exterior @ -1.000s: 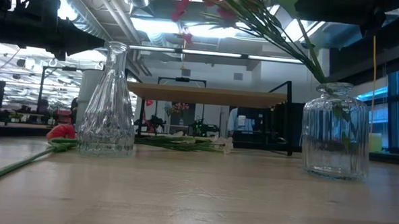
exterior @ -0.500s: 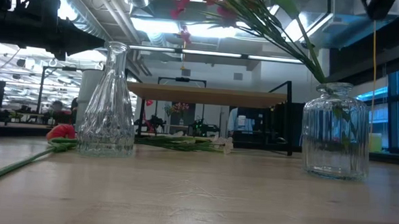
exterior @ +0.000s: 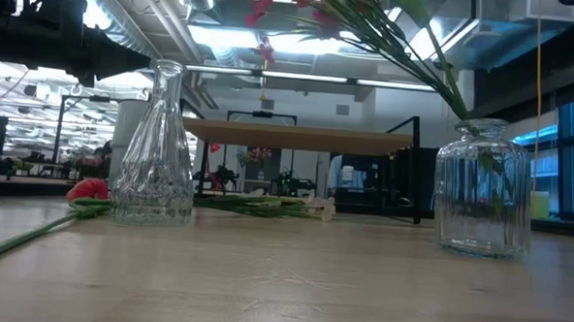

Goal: Pick and place flowers into a vace then onto a shelf
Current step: Put the right transparent vase on the shelf

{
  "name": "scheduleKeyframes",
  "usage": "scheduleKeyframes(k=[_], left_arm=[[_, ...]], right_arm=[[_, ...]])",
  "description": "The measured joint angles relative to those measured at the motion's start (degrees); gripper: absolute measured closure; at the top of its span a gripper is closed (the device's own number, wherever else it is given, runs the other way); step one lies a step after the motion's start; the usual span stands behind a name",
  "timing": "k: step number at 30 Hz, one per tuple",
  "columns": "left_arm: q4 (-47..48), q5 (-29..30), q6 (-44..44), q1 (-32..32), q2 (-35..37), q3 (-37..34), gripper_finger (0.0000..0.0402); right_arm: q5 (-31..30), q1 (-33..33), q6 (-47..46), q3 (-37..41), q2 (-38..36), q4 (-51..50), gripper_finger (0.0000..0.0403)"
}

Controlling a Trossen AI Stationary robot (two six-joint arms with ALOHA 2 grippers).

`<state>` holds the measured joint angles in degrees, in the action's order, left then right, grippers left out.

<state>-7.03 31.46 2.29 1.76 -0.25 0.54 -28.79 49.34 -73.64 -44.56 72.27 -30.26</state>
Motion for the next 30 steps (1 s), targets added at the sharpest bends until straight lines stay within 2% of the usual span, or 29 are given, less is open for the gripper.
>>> scheduleKeyframes(k=[3,7,11,14,21,30], left_arm=[[0.0,0.0,0.0,0.0,0.0,0.0,0.0398],[0.0,0.0,0.0,0.0,0.0,0.0,0.0398],[0.0,0.0,0.0,0.0,0.0,0.0,0.0398],[0.0,0.0,0.0,0.0,0.0,0.0,0.0398],[0.0,0.0,0.0,0.0,0.0,0.0,0.0398],[0.0,0.0,0.0,0.0,0.0,0.0,0.0398]], right_arm=[[2.8,0.0,3.8,0.0,0.3,0.0,0.0278],[2.9,0.0,8.0,0.0,0.2,-0.4,0.0225],[1.9,-0.5,6.4,0.0,0.5,-1.9,0.0172],[1.7,-0.5,6.6,0.0,0.5,0.4,0.0148],[-5.8,-1.8,9.3,0.0,1.8,-0.5,0.0140],[-6.1,-7.0,21.7,0.0,7.0,7.0,0.0141]])
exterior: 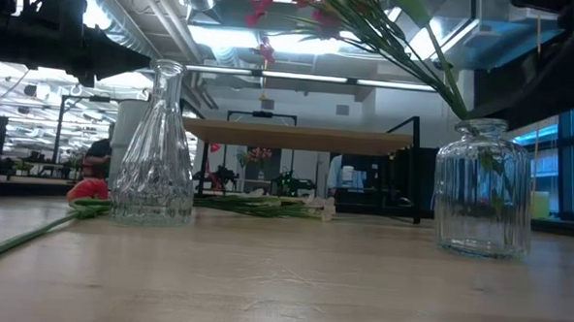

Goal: Pick and place flowers into a vace then onto a shelf
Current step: Put the right transparent vase on the shelf

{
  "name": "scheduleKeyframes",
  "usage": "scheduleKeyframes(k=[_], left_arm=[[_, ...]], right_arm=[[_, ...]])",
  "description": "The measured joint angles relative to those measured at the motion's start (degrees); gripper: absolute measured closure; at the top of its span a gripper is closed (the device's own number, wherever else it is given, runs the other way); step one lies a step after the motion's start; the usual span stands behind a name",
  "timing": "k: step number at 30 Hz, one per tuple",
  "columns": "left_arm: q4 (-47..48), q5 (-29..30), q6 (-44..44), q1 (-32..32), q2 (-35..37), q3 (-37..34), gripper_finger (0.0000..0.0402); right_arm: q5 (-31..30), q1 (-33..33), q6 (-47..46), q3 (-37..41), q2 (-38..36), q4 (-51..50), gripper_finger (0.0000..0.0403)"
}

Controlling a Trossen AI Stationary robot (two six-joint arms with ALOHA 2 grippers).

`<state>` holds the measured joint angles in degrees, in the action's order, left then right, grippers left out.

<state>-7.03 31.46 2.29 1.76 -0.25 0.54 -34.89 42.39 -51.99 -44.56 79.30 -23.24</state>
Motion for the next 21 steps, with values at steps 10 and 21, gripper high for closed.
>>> scheduleKeyframes(k=[10,21], left_arm=[[0.0,0.0,0.0,0.0,0.0,0.0,0.0398],[0.0,0.0,0.0,0.0,0.0,0.0,0.0398]], right_arm=[[0.4,-4.6,4.1,0.0,2.5,3.6,0.0141],[4.1,-7.4,7.5,0.0,4.3,7.4,0.0141]])
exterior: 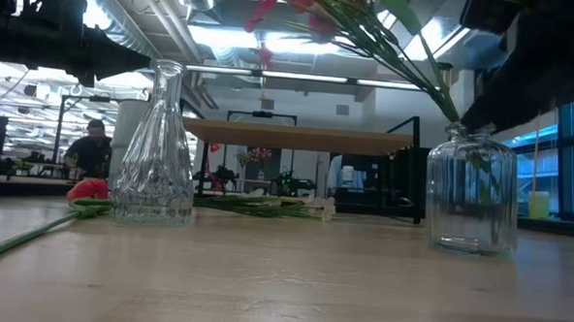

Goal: Pick and place flowers into a vace then onto a shelf
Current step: Put the right transparent vase on the shelf

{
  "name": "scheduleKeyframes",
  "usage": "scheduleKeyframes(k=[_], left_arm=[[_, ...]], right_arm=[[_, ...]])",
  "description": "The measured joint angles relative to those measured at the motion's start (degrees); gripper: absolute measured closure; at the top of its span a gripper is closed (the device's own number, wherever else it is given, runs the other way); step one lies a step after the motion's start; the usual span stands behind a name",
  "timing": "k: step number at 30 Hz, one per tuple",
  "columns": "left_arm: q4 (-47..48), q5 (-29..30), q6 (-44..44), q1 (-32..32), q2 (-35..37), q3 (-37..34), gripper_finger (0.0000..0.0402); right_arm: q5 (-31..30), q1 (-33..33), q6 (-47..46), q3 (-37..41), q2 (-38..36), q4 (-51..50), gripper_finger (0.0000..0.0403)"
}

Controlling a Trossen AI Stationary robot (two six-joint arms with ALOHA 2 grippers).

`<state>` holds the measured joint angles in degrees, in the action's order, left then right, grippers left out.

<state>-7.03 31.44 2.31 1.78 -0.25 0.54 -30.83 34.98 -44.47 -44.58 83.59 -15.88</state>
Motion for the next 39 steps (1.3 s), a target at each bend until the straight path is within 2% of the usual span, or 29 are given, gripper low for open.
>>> scheduleKeyframes(k=[6,18,26,32,36,39], left_arm=[[0.0,0.0,0.0,0.0,0.0,0.0,0.0398],[0.0,0.0,0.0,0.0,0.0,0.0,0.0398],[0.0,0.0,0.0,0.0,0.0,0.0,0.0398],[0.0,0.0,0.0,0.0,0.0,0.0,0.0398],[0.1,0.0,0.0,0.0,0.0,0.0,0.0398],[0.1,0.0,0.0,0.0,0.0,0.0,0.0398]], right_arm=[[3.7,-0.8,0.0,-0.1,1.6,2.5,0.0152],[3.2,-0.8,-0.1,-0.1,1.4,3.2,0.0247],[5.0,-0.8,0.0,-1.0,-0.1,3.0,0.0247],[3.2,-4.1,5.4,-9.2,-5.1,-2.3,0.0245],[-1.7,-8.5,10.5,-17.3,-8.3,-11.7,0.0246],[-3.1,-13.6,13.6,-23.6,-9.7,-20.9,0.0245]])
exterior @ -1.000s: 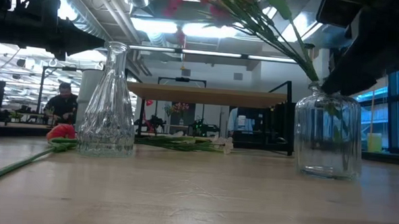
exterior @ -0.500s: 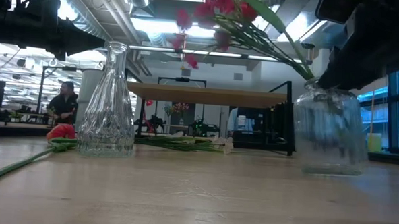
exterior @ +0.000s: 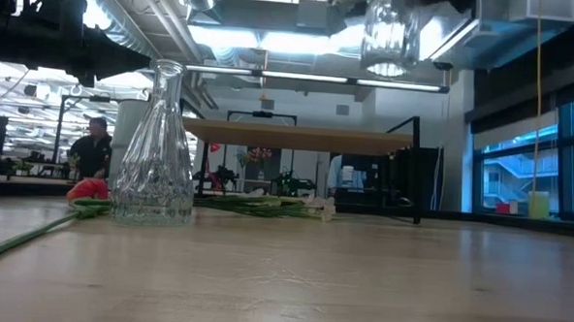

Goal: Pick and place flowers into a vace then onto a shelf
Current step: Put the right transparent vase on the shelf

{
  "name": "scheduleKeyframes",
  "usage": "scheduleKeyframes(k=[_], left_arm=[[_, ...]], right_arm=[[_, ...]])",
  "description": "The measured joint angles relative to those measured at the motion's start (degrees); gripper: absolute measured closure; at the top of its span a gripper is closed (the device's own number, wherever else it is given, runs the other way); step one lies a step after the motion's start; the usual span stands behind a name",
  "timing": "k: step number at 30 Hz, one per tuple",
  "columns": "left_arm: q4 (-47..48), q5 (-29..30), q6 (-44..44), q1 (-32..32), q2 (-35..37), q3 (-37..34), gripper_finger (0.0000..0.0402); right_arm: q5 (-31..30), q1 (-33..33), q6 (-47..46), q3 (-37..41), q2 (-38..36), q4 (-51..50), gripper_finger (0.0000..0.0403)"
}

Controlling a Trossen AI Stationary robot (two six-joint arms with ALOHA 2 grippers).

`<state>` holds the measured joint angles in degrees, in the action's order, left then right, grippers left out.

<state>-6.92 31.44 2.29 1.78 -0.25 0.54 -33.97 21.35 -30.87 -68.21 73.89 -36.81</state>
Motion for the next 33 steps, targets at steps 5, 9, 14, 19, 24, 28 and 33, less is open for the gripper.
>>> scheduleKeyframes(k=[5,9,14,19,24,28,33], left_arm=[[0.3,0.0,0.0,0.0,0.0,0.0,0.0398],[0.5,0.0,0.0,0.0,0.0,0.0,0.0398],[0.5,0.0,0.0,0.0,0.0,0.0,0.0398],[0.5,0.0,0.0,0.0,0.0,0.0,0.0398],[0.5,0.0,0.0,0.0,0.0,0.0,0.0398],[0.5,0.0,0.0,0.0,0.0,0.0,0.0398],[0.5,0.0,0.0,0.0,0.0,0.0,0.0398]], right_arm=[[0.4,-10.6,6.7,-9.3,-0.3,-8.5,0.0245],[4.4,-21.0,13.0,-12.4,-0.3,-8.5,0.0245],[11.9,-33.8,18.2,-12.8,0.2,-7.0,0.0244],[14.9,-40.9,22.7,-12.8,2.9,-4.8,0.0244],[17.8,-44.3,23.9,-12.8,6.5,-1.3,0.0244],[17.7,-46.6,23.5,-12.8,9.0,-1.0,0.0244],[17.6,-47.9,23.8,-12.8,12.0,1.5,0.0244]])
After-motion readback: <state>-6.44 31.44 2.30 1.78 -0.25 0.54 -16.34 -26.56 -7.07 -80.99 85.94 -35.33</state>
